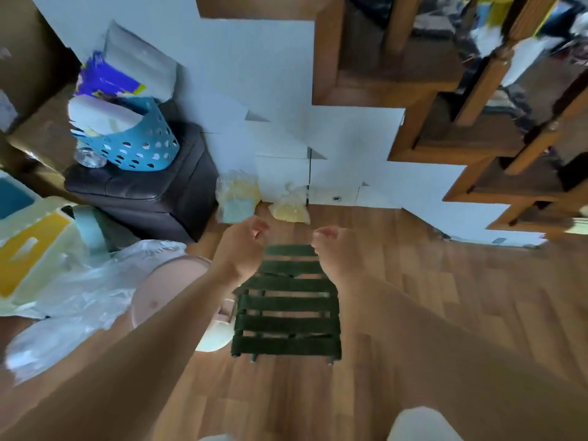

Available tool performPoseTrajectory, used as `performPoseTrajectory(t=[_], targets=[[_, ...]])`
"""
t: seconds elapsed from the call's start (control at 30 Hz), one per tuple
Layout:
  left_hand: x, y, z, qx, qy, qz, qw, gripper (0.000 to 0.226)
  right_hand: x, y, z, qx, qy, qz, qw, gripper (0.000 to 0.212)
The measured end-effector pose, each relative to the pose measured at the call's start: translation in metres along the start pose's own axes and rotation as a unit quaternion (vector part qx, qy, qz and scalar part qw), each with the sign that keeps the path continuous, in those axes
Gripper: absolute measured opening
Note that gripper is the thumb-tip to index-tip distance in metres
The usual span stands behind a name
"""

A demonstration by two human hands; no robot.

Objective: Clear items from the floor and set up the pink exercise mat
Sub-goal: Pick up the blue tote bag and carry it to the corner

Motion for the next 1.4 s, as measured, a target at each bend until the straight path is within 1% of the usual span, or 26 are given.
performPoseTrajectory(t=[0.1,0.17,0.23,0.3,0.4,0.47,0.5,0.57,0.63,0.7,0.77,0.83,0.9,0.97,1.07,1.23,1.4], targets=[[-0.066,-0.055,0.027,-0.005,0.036,0.061,0.997,0.022,0.065,-0.041,0.039,-0.033,0.012,-0.047,0.998,0.027],[-0.110,-0.093,0.047,-0.003,0.062,0.094,0.994,0.017,0.110,-0.072,0.069,-0.060,-0.001,-0.062,0.996,0.028],[-0.154,-0.130,0.068,0.002,0.085,0.120,0.989,0.016,0.151,-0.101,0.099,-0.083,-0.019,-0.064,0.994,0.021],[-0.198,-0.161,0.092,0.023,0.113,0.124,0.986,0.016,0.185,-0.130,0.135,-0.113,-0.026,-0.103,0.988,0.015],[-0.268,-0.191,0.127,0.077,0.183,0.116,0.973,0.014,0.215,-0.178,0.187,-0.177,-0.014,-0.220,0.959,0.016],[-0.312,-0.202,0.154,0.108,0.242,0.088,0.960,0.013,0.224,-0.209,0.216,-0.208,-0.008,-0.229,0.951,0.019],[-0.346,-0.199,0.171,0.132,0.279,0.078,0.948,0.012,0.224,-0.239,0.238,-0.240,-0.011,-0.229,0.943,0.022],[-0.371,-0.200,0.186,0.153,0.296,0.091,0.938,0.011,0.223,-0.261,0.256,-0.270,-0.008,-0.239,0.933,0.027],[-0.413,-0.183,0.206,0.188,0.331,0.103,0.919,0.012,0.214,-0.302,0.286,-0.329,0.000,-0.267,0.906,0.028],[-0.451,-0.160,0.225,0.215,0.358,0.116,0.901,0.013,0.203,-0.343,0.314,-0.375,0.000,-0.274,0.886,0.025],[-0.496,-0.130,0.251,0.249,0.391,0.137,0.876,0.016,0.186,-0.394,0.344,-0.426,-0.006,-0.291,0.857,0.025],[-0.542,-0.093,0.278,0.288,0.407,0.158,0.852,0.018,0.167,-0.448,0.371,-0.475,-0.011,-0.288,0.832,0.027],[-0.582,-0.059,0.301,0.329,0.416,0.171,0.830,0.015,0.148,-0.495,0.393,-0.518,-0.012,-0.286,0.806,0.029],[-0.629,-0.022,0.327,0.354,0.435,0.180,0.809,0.014,0.128,-0.549,0.417,-0.558,-0.009,-0.282,0.780,0.030],[-0.681,0.017,0.352,0.367,0.452,0.186,0.792,0.013,0.105,-0.608,0.440,-0.591,0.000,-0.275,0.758,0.027],[-0.783,0.100,0.393,0.418,0.473,0.182,0.754,0.014,0.061,-0.720,0.469,-0.632,0.025,-0.283,0.721,0.024],[-0.874,0.182,0.395,0.427,0.492,0.186,0.735,0.014,0.018,-0.820,0.461,-0.660,0.045,-0.299,0.688,0.031]])
Point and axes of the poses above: each hand's wrist, its own z-axis away from the middle knuckle, its own y-axis out of the palm, x = y × z, the point moved 7 cm from there along -z, towards the middle knuckle, and after that the axes turned 7 degrees about -z, right-handed, at the moved point
